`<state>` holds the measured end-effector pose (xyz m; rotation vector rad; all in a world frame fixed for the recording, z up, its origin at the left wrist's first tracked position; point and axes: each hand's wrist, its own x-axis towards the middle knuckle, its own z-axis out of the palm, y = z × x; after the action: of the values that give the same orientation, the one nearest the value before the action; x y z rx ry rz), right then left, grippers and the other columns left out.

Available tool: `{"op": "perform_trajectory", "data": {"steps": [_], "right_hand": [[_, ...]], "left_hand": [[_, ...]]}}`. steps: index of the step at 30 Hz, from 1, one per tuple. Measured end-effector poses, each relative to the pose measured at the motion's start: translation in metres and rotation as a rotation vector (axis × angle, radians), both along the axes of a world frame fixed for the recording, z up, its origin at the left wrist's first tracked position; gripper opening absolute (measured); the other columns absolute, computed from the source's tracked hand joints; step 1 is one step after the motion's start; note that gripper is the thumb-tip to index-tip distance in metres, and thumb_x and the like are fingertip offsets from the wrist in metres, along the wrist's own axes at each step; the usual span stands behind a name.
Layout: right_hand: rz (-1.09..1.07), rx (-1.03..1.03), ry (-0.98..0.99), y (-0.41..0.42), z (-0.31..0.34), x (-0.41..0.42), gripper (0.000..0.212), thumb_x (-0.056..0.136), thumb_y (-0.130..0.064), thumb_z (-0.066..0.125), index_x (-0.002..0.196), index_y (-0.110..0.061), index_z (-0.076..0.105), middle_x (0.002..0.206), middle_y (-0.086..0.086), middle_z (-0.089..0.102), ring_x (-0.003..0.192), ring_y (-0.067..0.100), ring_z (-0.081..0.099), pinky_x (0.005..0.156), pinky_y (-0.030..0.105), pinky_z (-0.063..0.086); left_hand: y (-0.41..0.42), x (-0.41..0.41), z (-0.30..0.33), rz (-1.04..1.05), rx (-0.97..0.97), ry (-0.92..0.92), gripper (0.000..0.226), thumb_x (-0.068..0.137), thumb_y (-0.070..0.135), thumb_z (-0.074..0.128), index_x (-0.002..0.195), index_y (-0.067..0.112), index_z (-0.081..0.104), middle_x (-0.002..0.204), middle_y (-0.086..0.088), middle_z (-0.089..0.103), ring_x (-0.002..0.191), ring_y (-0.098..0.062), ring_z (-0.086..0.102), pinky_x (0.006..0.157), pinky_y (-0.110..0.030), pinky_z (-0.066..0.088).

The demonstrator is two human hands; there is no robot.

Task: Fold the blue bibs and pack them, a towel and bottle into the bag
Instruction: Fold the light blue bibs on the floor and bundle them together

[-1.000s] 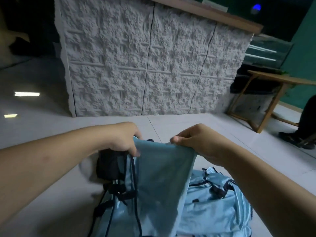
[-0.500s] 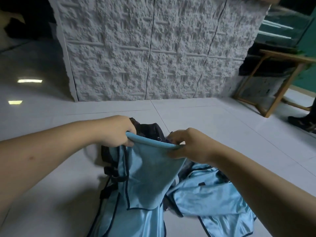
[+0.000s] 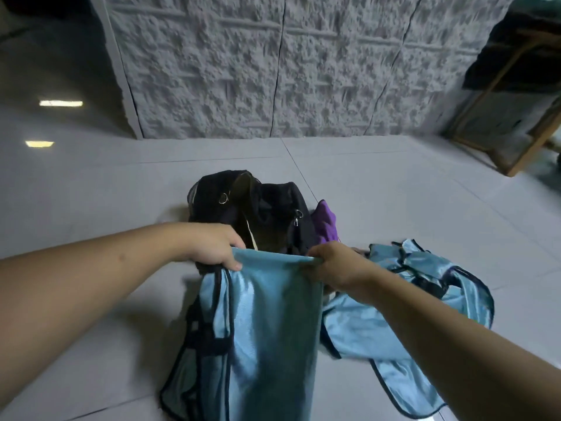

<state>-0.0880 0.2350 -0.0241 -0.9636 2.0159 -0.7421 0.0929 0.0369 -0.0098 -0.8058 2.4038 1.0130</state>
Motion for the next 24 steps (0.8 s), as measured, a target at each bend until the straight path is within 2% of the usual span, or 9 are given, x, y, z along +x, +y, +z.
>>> {"op": "perform_trajectory", "data": {"steps": [2, 5, 8, 11, 13, 16, 20, 24], "right_hand": [[-0.038, 0.044, 0.130, -0.011, -0.039, 0.000, 0.013, 0.089, 0.001, 0.062, 0.082, -0.005, 0.071, 0.066, 0.007, 0.060, 0.055, 0.016, 0.059, 0.052, 0.035, 0.057], [-0.097, 0.078, 0.188, -0.025, -0.088, -0.004, 0.012, 0.086, -0.005, 0.066, 0.090, -0.012, 0.076, 0.076, 0.005, 0.062, 0.073, 0.021, 0.059, 0.066, 0.031, 0.052], [-0.195, 0.091, 0.198, -0.034, -0.118, -0.009, 0.025, 0.080, -0.008, 0.064, 0.098, -0.017, 0.079, 0.085, 0.008, 0.073, 0.084, 0.029, 0.070, 0.077, 0.038, 0.061], [-0.250, 0.103, 0.225, -0.040, -0.133, -0.013, 0.034, 0.074, -0.008, 0.058, 0.097, -0.022, 0.079, 0.089, 0.008, 0.076, 0.087, 0.032, 0.072, 0.078, 0.041, 0.062], [-0.285, 0.096, 0.240, -0.041, -0.139, -0.017, 0.033, 0.075, -0.005, 0.056, 0.093, -0.021, 0.079, 0.086, 0.008, 0.074, 0.086, 0.031, 0.070, 0.076, 0.039, 0.061], [-0.330, 0.072, 0.292, -0.045, -0.143, -0.023, 0.031, 0.075, -0.002, 0.053, 0.089, -0.017, 0.076, 0.083, 0.009, 0.072, 0.083, 0.033, 0.068, 0.073, 0.037, 0.059], [-0.347, 0.132, 0.395, -0.048, -0.144, -0.025, 0.028, 0.080, -0.011, 0.054, 0.099, -0.020, 0.072, 0.094, 0.008, 0.071, 0.088, 0.035, 0.066, 0.076, 0.037, 0.057], [-0.354, 0.121, 0.403, -0.043, -0.148, -0.025, 0.028, 0.088, -0.021, 0.056, 0.114, -0.024, 0.067, 0.107, 0.003, 0.070, 0.098, 0.031, 0.066, 0.080, 0.035, 0.054]], "left_hand": [[-0.002, -0.009, -0.040, -0.005, -0.172, 0.016, 0.012, 0.090, 0.021, 0.075, 0.078, 0.024, 0.071, 0.079, 0.003, 0.070, 0.077, -0.018, 0.067, 0.070, -0.031, 0.053], [-0.001, -0.019, -0.087, 0.078, -0.327, 0.077, 0.021, 0.086, 0.022, 0.073, 0.067, 0.024, 0.064, 0.077, 0.002, 0.069, 0.080, -0.024, 0.069, 0.074, -0.039, 0.060], [0.002, -0.023, -0.110, 0.091, -0.497, 0.126, 0.014, 0.089, 0.027, 0.069, 0.077, 0.021, 0.063, 0.083, 0.001, 0.067, 0.082, -0.026, 0.067, 0.072, -0.039, 0.056], [-0.003, -0.028, -0.130, 0.074, -0.621, 0.188, 0.014, 0.090, 0.033, 0.071, 0.094, 0.022, 0.064, 0.097, -0.001, 0.063, 0.093, -0.027, 0.063, 0.071, -0.035, 0.047], [-0.006, -0.032, -0.142, 0.070, -0.667, 0.201, 0.024, 0.089, 0.036, 0.073, 0.099, 0.020, 0.059, 0.098, -0.002, 0.061, 0.095, -0.028, 0.061, 0.075, -0.038, 0.050], [-0.008, -0.035, -0.156, 0.064, -0.706, 0.183, 0.032, 0.088, 0.038, 0.075, 0.094, 0.020, 0.048, 0.095, -0.002, 0.057, 0.095, -0.028, 0.060, 0.076, -0.041, 0.051], [-0.008, -0.034, -0.171, 0.126, -0.780, 0.167, 0.040, 0.085, 0.044, 0.077, 0.109, 0.021, 0.055, 0.102, -0.003, 0.060, 0.100, -0.028, 0.059, 0.078, -0.042, 0.049], [0.000, -0.036, -0.175, 0.168, -0.892, 0.220, 0.050, 0.076, 0.046, 0.083, 0.111, 0.022, 0.056, 0.107, -0.004, 0.055, 0.106, -0.030, 0.053, 0.085, -0.046, 0.043]]}}
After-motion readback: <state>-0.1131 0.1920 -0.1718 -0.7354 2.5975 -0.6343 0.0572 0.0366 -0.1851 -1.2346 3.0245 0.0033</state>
